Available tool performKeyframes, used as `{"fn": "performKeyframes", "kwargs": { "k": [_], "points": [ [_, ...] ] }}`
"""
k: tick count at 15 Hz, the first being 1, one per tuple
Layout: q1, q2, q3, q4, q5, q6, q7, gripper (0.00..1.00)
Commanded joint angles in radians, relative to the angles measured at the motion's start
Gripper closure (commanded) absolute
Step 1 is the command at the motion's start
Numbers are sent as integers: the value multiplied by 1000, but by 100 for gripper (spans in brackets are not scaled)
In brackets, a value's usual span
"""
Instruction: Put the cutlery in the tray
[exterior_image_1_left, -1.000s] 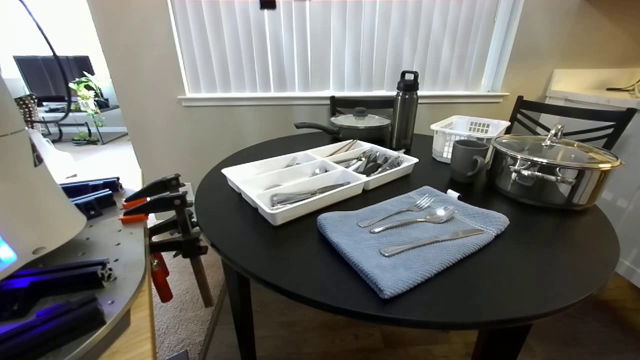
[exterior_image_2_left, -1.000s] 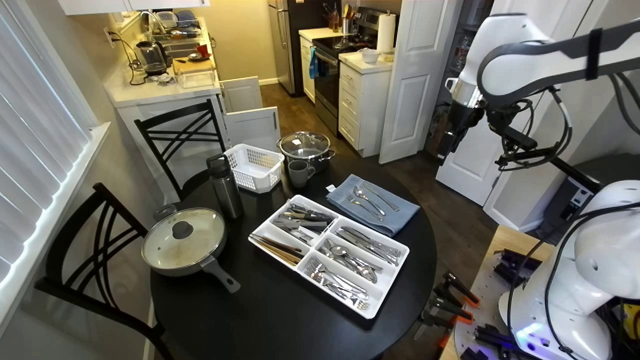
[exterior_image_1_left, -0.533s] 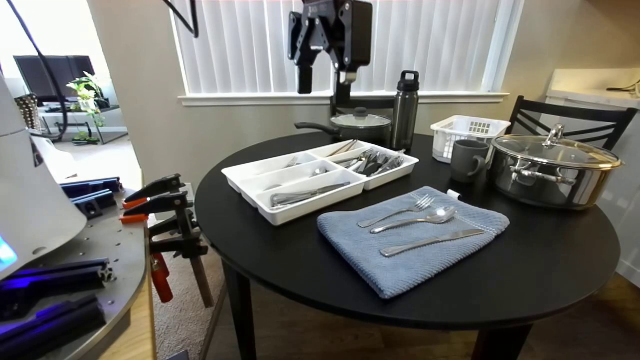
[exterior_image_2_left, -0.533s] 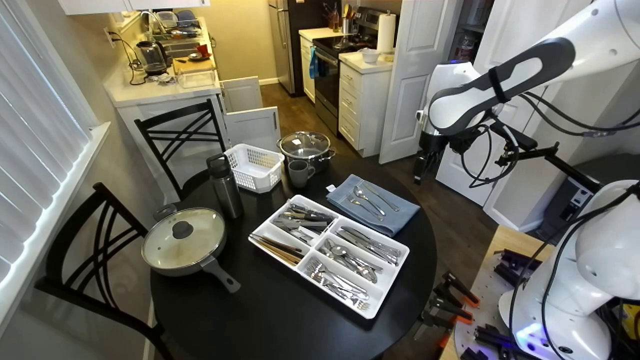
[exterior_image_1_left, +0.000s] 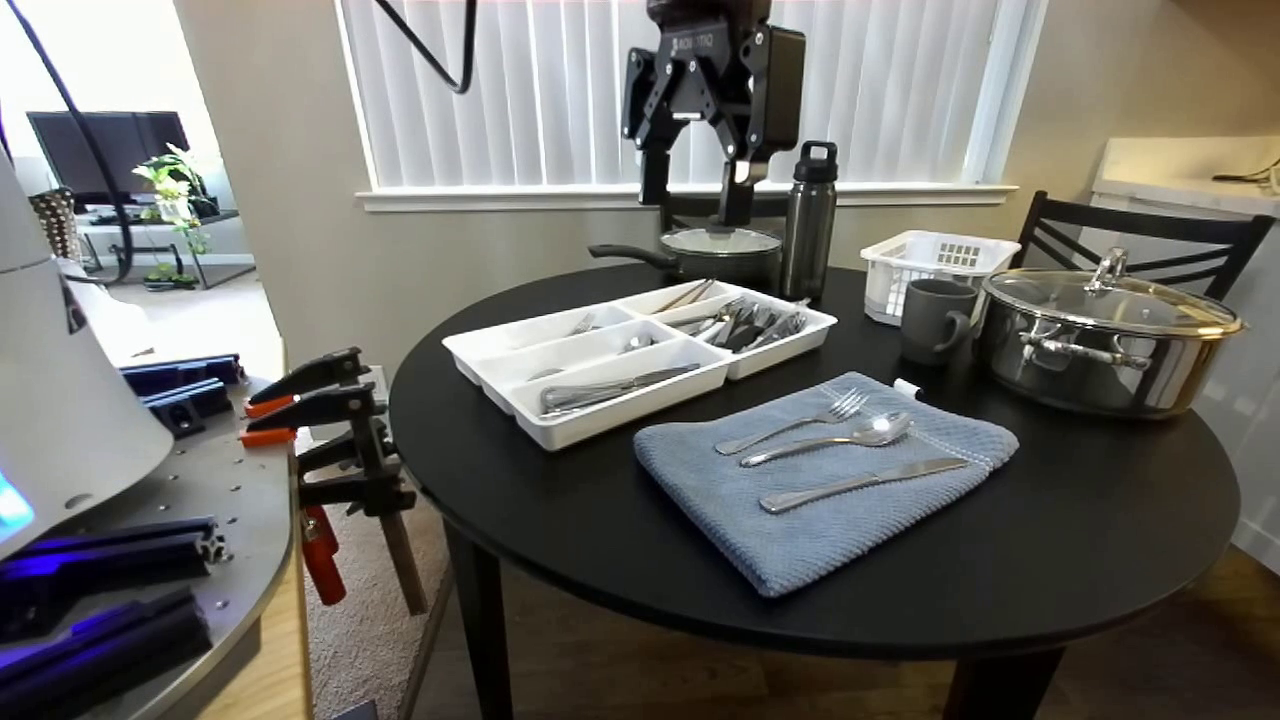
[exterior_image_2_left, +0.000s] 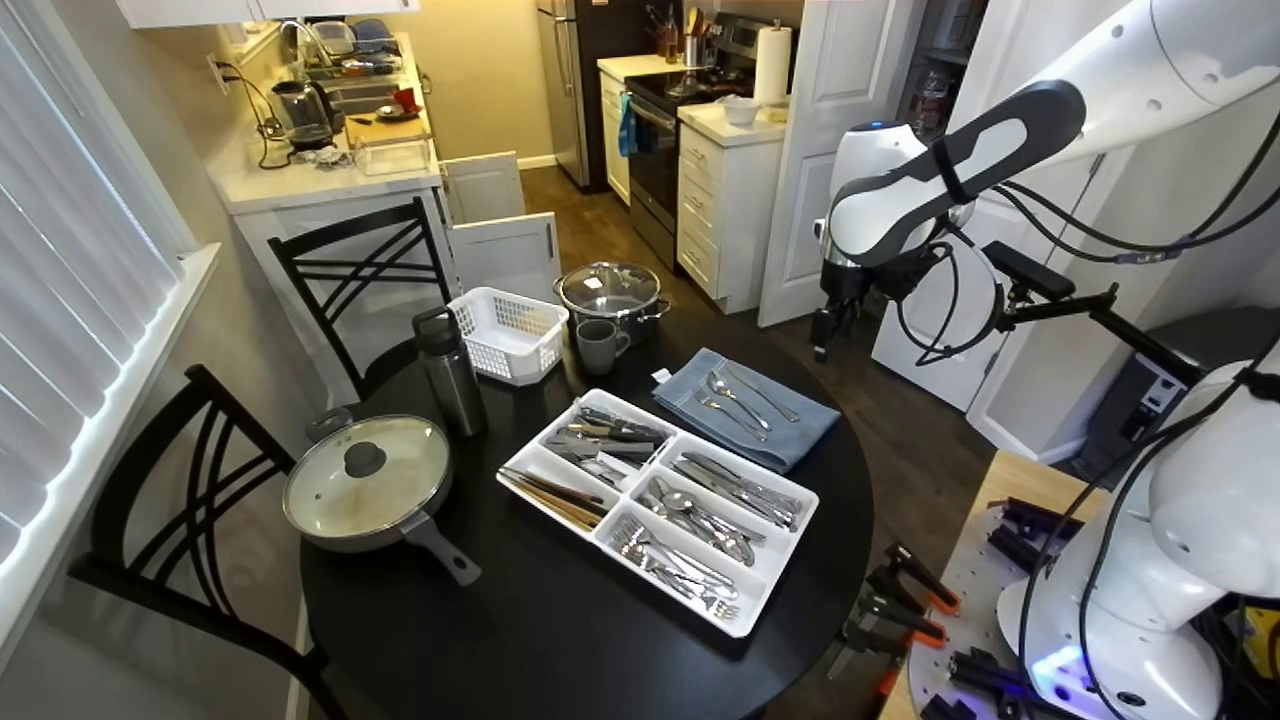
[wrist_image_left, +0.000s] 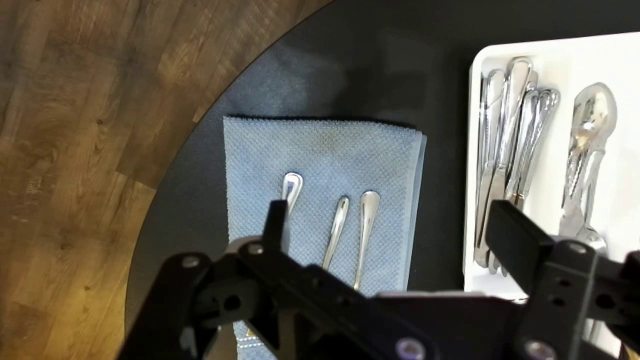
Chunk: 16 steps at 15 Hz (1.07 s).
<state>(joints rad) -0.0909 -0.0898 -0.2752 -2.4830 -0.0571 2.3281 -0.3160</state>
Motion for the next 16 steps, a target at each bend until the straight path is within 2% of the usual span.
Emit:
{"fn": "performKeyframes", "kwargs": {
  "k": [1, 4, 8, 10, 12, 14, 16],
  "points": [
    [-30, 0, 30, 1, 4, -2, -2, 0],
    [-42, -38, 36, -91, -16, 144, 72, 0],
    [-30, 99, 60, -155, 40, 469, 123, 0],
    [-19, 215, 86, -173, 88, 622, 124, 0],
    [-12, 319, 123, -152, 183, 694, 75, 0],
    [-54, 421, 191, -84, 234, 682, 63, 0],
    [-85, 509, 220, -9, 176, 665, 107, 0]
  ]
}}
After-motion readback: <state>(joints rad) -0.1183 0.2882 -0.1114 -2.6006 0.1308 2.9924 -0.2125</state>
